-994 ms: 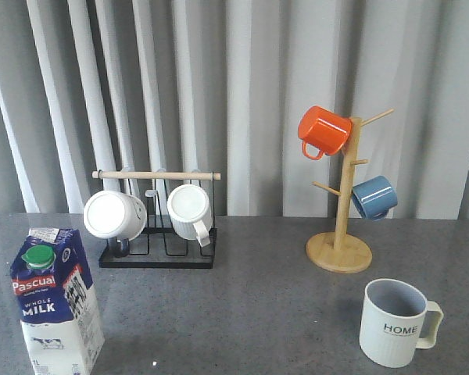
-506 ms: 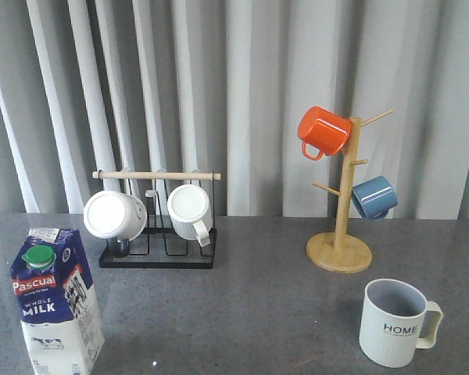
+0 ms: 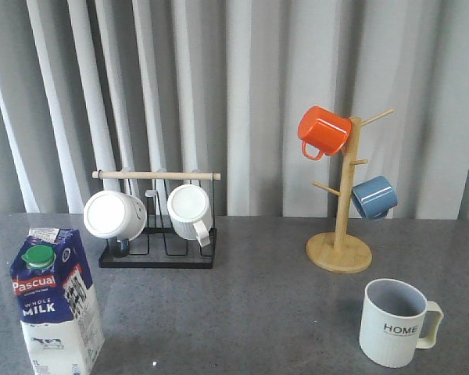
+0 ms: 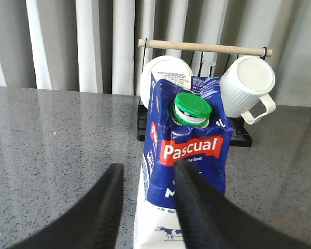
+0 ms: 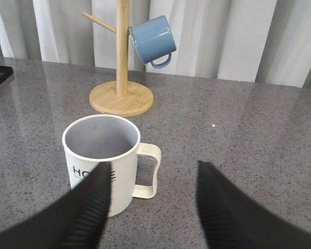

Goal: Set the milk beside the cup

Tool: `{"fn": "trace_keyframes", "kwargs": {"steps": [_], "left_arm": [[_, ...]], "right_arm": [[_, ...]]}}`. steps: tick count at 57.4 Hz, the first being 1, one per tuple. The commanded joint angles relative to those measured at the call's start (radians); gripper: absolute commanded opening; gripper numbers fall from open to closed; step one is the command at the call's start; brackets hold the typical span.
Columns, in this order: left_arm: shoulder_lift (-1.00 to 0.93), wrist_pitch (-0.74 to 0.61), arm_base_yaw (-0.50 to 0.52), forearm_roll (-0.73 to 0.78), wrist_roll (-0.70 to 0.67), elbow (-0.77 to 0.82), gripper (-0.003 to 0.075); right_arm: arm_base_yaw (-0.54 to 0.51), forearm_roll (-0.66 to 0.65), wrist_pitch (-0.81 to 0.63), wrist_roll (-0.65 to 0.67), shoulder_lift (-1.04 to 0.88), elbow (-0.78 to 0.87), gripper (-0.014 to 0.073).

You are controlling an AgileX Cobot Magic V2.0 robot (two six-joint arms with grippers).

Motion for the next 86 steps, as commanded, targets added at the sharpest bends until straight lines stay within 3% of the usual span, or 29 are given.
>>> {"fn": "trace_keyframes", "kwargs": {"steps": [1, 9, 42, 62, 86], "left_arm": [[-0.006, -0.084, -0.006, -0.007, -0.011, -0.035, 0.0403], [-0.006, -0.095, -0.006, -0.007, -0.011, -0.030, 0.0482], [-0.006, -0.090, -0.006, -0.007, -0.011, -0.030, 0.0482], [-0.006, -0.090, -0.002, -0.007, -0.011, -0.030, 0.0482], [-0.006, -0.090, -0.002, -0.007, -0.011, -0.030, 0.0482]], "right_arm": [[0.000, 0.000, -0.066, -0.002, -0.003, -0.036, 0.0509], [0.000, 0.000, -0.066, -0.002, -0.003, -0.036, 0.0547], [-0.005, 0.000, -0.099, -0.013, 0.026, -0.033, 0.0545], [-0.113, -0.085, -0.721, 0.000, 0.323, 0.172, 0.0545], [-0.120, -0.130, -1.043, 0.025, 0.659, 0.171, 0.0545]]}}
